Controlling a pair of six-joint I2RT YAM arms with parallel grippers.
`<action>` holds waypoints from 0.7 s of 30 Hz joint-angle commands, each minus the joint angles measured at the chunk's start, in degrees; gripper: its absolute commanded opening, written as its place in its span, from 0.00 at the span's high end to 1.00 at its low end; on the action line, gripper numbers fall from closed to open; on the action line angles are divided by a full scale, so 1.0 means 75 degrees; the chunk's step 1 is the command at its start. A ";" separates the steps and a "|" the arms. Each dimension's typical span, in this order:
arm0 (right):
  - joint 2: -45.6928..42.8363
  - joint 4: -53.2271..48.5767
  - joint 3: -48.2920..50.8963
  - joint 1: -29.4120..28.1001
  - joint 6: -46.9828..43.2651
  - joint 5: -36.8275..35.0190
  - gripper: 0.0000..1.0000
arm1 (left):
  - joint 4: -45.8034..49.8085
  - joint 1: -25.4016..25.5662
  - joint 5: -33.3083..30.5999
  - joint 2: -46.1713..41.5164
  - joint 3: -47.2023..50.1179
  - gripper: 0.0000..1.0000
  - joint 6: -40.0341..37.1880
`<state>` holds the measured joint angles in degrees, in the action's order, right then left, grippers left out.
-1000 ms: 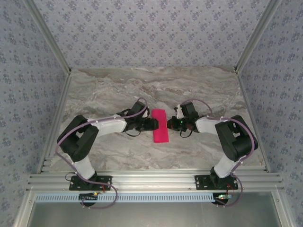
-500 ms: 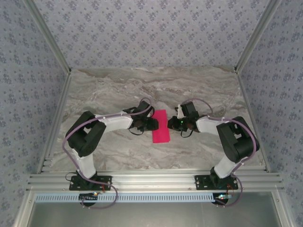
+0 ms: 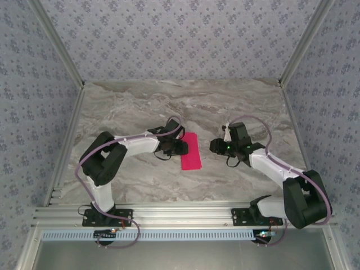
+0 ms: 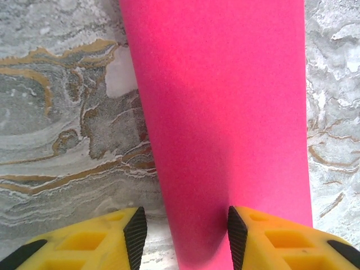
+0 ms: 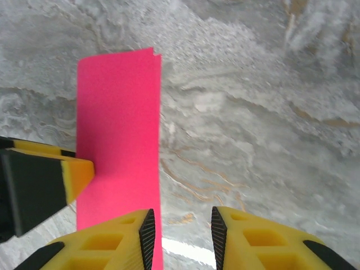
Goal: Fold a paper plane with a square sheet of paper (fold left side to right side)
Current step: First fold in half a square sheet of paper at the center of the table.
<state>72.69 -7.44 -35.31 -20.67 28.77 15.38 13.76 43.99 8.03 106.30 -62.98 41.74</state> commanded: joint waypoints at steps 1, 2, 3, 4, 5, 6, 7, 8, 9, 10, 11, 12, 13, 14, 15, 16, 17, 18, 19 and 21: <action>-0.0203 -0.0484 0.0174 0.0127 -0.0198 -0.0203 0.63 | 0.0435 0.0099 -0.0125 0.0328 -0.0076 0.56 -0.0239; -0.0210 -0.0506 0.0188 0.0141 -0.0223 -0.0188 0.63 | 0.0456 0.0100 -0.0129 0.0315 -0.0087 0.56 -0.0267; -0.0223 -0.0519 0.0204 0.0155 -0.0231 -0.0187 0.63 | 0.0478 0.0100 -0.0123 0.0323 -0.0094 0.55 -0.0308; -0.0226 -0.0531 0.0205 0.0165 -0.0235 -0.0182 0.63 | 0.0497 0.0105 -0.0131 0.0311 -0.0096 0.55 -0.0334; -0.0223 -0.0531 0.0201 0.0172 -0.0242 -0.0157 0.63 | 0.0497 0.0112 -0.0121 0.0311 -0.0090 0.55 -0.0366; -0.0223 -0.0531 0.0214 0.0177 -0.0249 -0.0147 0.64 | 0.0518 0.0113 -0.0121 0.0311 -0.0107 0.56 -0.0394; -0.0228 -0.0537 0.0211 0.0188 -0.0241 -0.0134 0.63 | 0.0543 0.0112 -0.0123 0.0305 -0.0110 0.55 -0.0414; -0.0224 -0.0537 0.0219 0.0181 -0.0230 -0.0120 0.63 | 0.0565 0.0116 -0.0132 0.0309 -0.0125 0.56 -0.0438; -0.0223 -0.0538 0.0220 0.0186 -0.0230 -0.0085 0.63 | 0.0576 0.0113 -0.0123 0.0318 -0.0135 0.55 -0.0462; -0.0228 -0.0533 0.0221 0.0180 -0.0233 -0.0067 0.63 | 0.0588 0.0115 -0.0124 0.0323 -0.0150 0.56 -0.0474; -0.0226 -0.0516 0.0220 0.0189 -0.0224 -0.0029 0.63 | 0.0597 0.0115 -0.0124 0.0318 -0.0168 0.55 -0.0492; -0.0224 -0.0500 0.0220 0.0180 -0.0217 0.0014 0.63 | 0.0602 0.0120 -0.0142 0.0322 -0.0178 0.55 -0.0491; -0.0214 -0.0485 0.0220 0.0187 -0.0214 0.0074 0.63 | 0.0612 0.0112 -0.0153 0.0334 -0.0179 0.55 -0.0501; -0.0213 -0.0474 0.0221 0.0181 -0.0194 0.0130 0.63 | 0.0632 0.0112 -0.0150 0.0340 -0.0190 0.55 -0.0502; -0.0201 -0.0447 0.0229 0.0172 -0.0185 0.0189 0.63 | 0.0632 0.0112 -0.0167 0.0348 -0.0206 0.55 -0.0502; -0.0200 -0.0428 0.0221 0.0169 -0.0172 0.0238 0.64 | 0.0637 0.0115 -0.0166 0.0358 -0.0210 0.55 -0.0492; -0.0179 -0.0396 0.0220 0.0164 -0.0169 0.0297 0.64 | 0.0634 0.0115 -0.0174 0.0369 -0.0214 0.55 -0.0490; -0.0155 -0.0380 0.0227 0.0146 -0.0161 0.0336 0.64 | 0.0638 0.0112 -0.0180 0.0380 -0.0216 0.55 -0.0469; -0.0132 -0.0348 0.0219 0.0129 -0.0154 0.0389 0.64 | 0.0638 0.0119 -0.0179 0.0393 -0.0219 0.55 -0.0481; -0.0086 -0.0298 0.0204 0.0089 -0.0150 0.0466 0.64 | 0.0632 0.0121 -0.0184 0.0405 -0.0227 0.55 -0.0489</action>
<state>71.99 -9.67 -34.09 -19.75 27.97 17.10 15.49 44.29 7.44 106.94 -64.18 39.00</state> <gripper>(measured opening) 0.365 0.446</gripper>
